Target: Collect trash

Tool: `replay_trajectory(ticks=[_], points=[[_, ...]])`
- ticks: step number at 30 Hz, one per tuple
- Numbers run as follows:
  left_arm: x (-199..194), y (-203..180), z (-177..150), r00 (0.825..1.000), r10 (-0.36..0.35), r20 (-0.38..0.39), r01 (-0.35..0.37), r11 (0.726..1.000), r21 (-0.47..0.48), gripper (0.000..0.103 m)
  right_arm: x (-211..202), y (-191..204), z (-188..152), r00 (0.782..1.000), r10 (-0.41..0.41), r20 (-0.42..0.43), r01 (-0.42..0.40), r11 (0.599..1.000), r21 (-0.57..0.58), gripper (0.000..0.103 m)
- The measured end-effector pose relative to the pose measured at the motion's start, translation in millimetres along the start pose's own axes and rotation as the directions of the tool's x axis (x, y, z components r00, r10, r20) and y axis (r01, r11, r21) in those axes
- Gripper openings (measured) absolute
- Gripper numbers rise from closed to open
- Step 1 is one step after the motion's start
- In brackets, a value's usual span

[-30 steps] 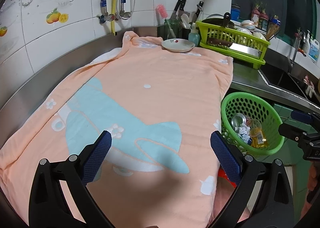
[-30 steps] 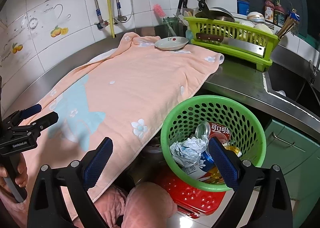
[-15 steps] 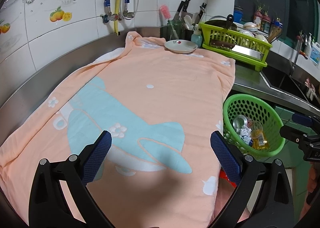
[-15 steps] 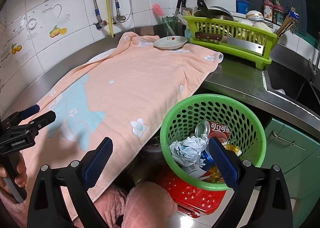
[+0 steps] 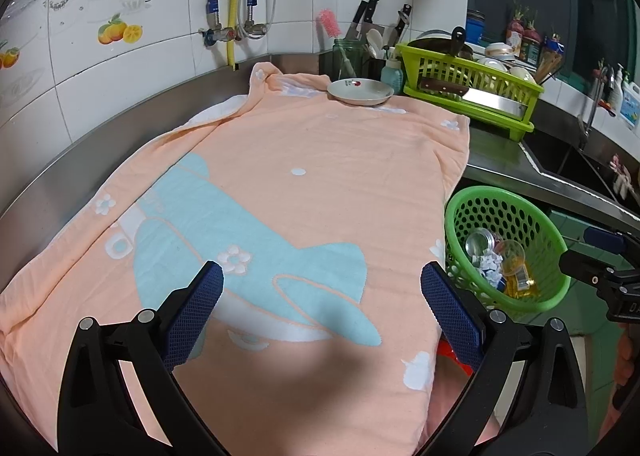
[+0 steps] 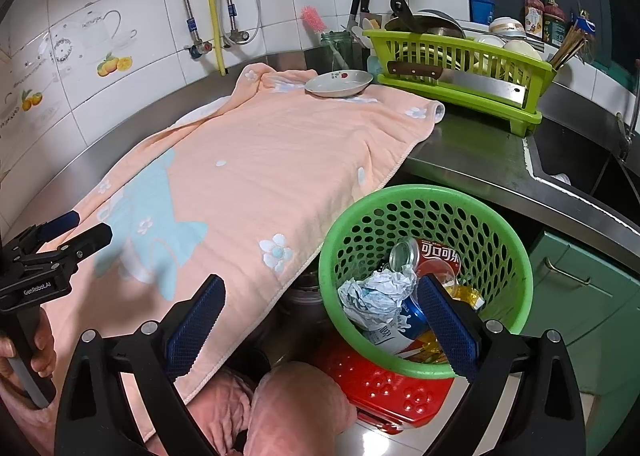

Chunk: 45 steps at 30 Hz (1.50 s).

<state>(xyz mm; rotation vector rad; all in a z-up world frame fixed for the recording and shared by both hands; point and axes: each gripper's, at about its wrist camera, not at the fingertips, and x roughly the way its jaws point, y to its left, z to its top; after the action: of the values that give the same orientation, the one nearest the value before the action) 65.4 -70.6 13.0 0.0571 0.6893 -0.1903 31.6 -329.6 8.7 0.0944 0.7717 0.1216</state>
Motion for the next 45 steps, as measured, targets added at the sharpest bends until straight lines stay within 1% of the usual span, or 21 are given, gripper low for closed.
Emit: replay_trajectory(ticks=[45], points=[[2.0,-2.2,-2.2,1.000,0.001,0.001,-0.001,1.000,0.011,0.098,0.5,4.8,-1.6,1.000,0.001,-0.003,-0.001,1.000,-0.002,0.094]])
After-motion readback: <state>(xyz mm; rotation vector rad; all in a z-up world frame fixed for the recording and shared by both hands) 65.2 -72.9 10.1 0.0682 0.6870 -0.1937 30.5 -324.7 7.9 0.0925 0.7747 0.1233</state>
